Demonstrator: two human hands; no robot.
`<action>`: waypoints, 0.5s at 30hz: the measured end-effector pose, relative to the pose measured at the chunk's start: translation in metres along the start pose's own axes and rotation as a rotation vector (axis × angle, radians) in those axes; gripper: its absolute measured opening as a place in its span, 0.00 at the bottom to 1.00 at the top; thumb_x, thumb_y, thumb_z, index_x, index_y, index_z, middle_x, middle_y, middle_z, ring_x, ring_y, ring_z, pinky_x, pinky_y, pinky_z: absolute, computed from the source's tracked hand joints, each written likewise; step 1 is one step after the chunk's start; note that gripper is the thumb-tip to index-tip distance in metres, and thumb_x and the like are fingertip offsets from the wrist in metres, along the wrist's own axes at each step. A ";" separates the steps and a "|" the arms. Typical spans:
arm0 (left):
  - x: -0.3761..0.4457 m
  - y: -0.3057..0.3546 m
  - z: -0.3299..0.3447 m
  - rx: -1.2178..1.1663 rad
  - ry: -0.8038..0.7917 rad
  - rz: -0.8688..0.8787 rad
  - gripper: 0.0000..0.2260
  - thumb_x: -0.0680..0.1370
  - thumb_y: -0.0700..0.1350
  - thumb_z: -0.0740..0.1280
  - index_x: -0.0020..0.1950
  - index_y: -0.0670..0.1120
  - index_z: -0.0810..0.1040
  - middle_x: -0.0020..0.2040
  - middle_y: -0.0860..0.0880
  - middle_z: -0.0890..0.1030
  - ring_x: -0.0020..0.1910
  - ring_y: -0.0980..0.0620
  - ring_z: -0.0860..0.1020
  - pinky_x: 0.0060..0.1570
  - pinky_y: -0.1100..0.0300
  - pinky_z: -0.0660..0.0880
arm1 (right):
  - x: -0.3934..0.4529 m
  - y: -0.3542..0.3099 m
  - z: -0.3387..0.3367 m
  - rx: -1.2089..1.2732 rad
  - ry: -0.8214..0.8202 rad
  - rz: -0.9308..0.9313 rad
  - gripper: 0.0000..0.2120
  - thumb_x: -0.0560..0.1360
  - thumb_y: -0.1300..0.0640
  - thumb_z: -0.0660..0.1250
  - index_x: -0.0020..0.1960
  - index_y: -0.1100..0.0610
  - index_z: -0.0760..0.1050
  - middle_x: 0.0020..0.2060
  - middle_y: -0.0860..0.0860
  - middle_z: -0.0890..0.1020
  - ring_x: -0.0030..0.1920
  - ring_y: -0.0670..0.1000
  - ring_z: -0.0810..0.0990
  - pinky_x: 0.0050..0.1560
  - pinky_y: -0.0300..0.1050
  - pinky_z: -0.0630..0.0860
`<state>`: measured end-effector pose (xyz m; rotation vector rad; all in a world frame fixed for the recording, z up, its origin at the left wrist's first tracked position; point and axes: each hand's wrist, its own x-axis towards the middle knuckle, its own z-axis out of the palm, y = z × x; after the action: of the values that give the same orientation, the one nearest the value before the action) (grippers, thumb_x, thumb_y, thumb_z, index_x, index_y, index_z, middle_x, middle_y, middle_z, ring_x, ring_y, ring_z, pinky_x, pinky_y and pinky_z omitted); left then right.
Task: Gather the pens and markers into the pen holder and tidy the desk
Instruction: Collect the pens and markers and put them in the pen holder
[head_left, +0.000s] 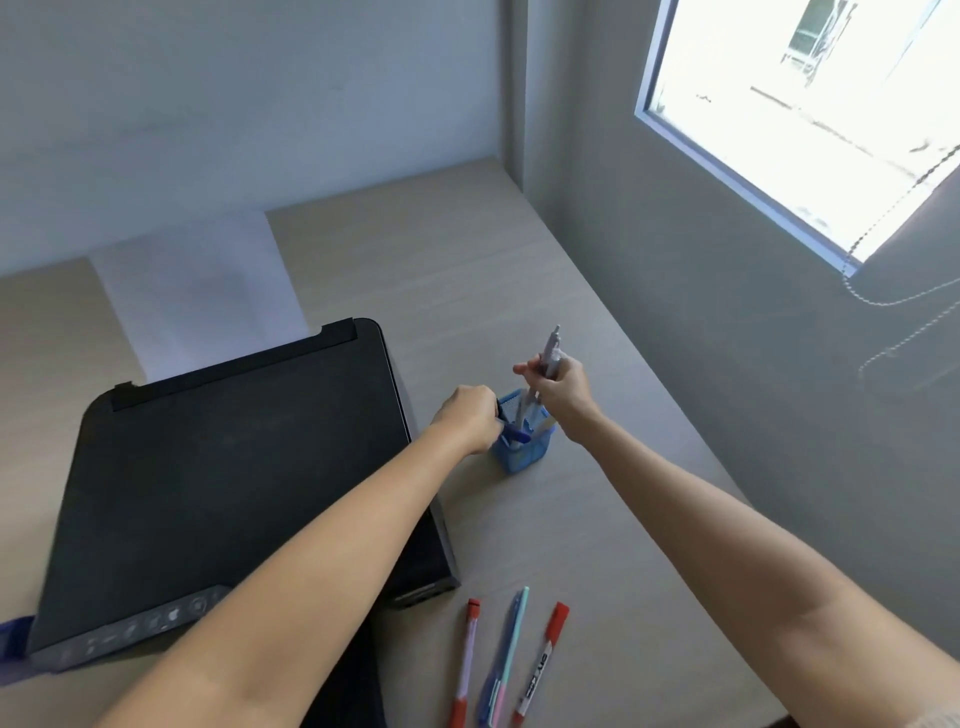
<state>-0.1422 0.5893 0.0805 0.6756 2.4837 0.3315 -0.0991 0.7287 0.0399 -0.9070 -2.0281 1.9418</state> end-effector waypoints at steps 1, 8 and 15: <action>0.000 0.001 0.000 0.024 0.004 0.005 0.09 0.74 0.43 0.67 0.51 0.43 0.83 0.47 0.41 0.83 0.45 0.41 0.81 0.39 0.55 0.75 | 0.003 0.001 0.000 -0.056 -0.012 0.001 0.08 0.76 0.65 0.65 0.41 0.54 0.74 0.49 0.55 0.84 0.50 0.52 0.82 0.49 0.47 0.79; -0.007 0.005 0.005 0.075 0.045 0.054 0.11 0.74 0.45 0.69 0.56 0.46 0.78 0.55 0.42 0.81 0.52 0.40 0.79 0.44 0.54 0.74 | 0.000 0.005 -0.004 -0.240 -0.046 -0.001 0.06 0.73 0.65 0.67 0.48 0.58 0.80 0.49 0.56 0.85 0.47 0.52 0.82 0.51 0.47 0.81; -0.064 0.008 -0.013 -0.016 0.229 0.108 0.20 0.75 0.48 0.69 0.64 0.41 0.73 0.60 0.39 0.77 0.59 0.40 0.77 0.57 0.49 0.76 | -0.049 0.000 -0.029 -0.227 0.182 -0.084 0.11 0.74 0.57 0.68 0.56 0.57 0.76 0.48 0.53 0.82 0.51 0.52 0.81 0.55 0.48 0.79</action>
<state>-0.1000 0.5610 0.1217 0.8065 2.6619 0.4932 -0.0446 0.7261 0.0565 -0.9894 -2.1689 1.5484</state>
